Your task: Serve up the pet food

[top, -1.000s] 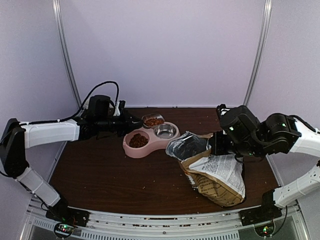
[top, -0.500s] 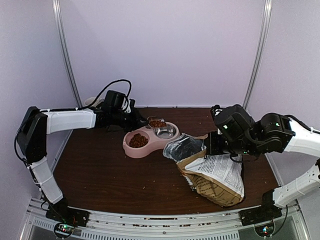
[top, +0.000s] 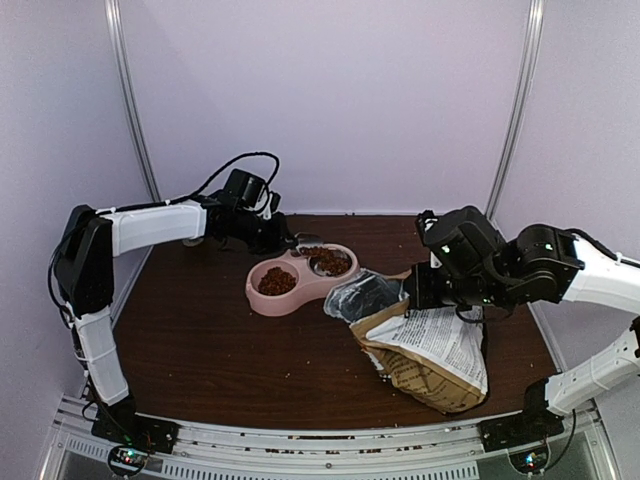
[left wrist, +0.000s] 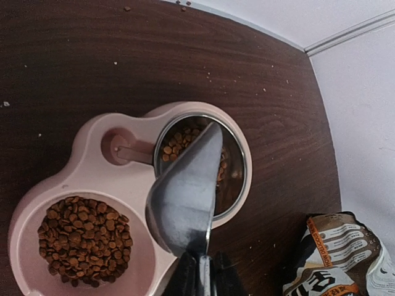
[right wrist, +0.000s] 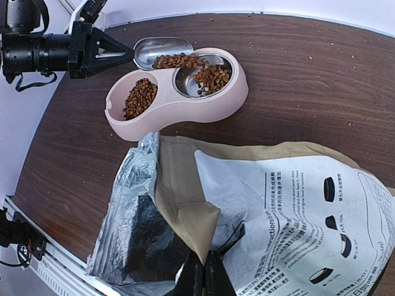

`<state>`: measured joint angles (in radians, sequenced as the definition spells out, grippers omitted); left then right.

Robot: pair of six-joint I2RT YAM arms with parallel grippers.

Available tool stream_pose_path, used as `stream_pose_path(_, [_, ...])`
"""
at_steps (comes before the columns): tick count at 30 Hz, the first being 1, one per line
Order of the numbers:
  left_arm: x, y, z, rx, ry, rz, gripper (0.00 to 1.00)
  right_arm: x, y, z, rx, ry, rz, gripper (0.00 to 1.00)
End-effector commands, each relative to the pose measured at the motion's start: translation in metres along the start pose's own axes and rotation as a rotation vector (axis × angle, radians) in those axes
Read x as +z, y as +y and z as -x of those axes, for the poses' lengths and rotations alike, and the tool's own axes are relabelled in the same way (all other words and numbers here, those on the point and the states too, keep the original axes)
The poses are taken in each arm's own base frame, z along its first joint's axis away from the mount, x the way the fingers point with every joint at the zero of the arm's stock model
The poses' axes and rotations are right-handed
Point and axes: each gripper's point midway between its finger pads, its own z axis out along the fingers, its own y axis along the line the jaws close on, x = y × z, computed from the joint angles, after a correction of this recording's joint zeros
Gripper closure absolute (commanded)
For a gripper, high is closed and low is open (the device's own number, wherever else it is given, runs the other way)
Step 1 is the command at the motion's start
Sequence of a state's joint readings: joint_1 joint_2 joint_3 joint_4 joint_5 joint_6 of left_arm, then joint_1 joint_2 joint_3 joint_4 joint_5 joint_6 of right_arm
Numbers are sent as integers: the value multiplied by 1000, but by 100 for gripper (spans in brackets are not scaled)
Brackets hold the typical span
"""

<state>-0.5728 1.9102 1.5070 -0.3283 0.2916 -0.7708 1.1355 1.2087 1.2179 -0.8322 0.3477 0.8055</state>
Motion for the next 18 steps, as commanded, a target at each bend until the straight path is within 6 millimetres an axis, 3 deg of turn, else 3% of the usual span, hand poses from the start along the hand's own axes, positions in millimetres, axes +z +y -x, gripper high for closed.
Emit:
stream_pose_path(1, [-12, -7, 21, 116, -42, 30, 100, 5, -11, -3, -32, 18, -48, 100])
stream_pose_path(14, [-27, -33, 13, 453, -39, 204, 100, 5, -12, -3, -33, 13, -47, 100])
stream_pose_path(18, [-34, -40, 10, 486, -57, 224, 100, 4, -13, -3, -30, 9, -49, 100])
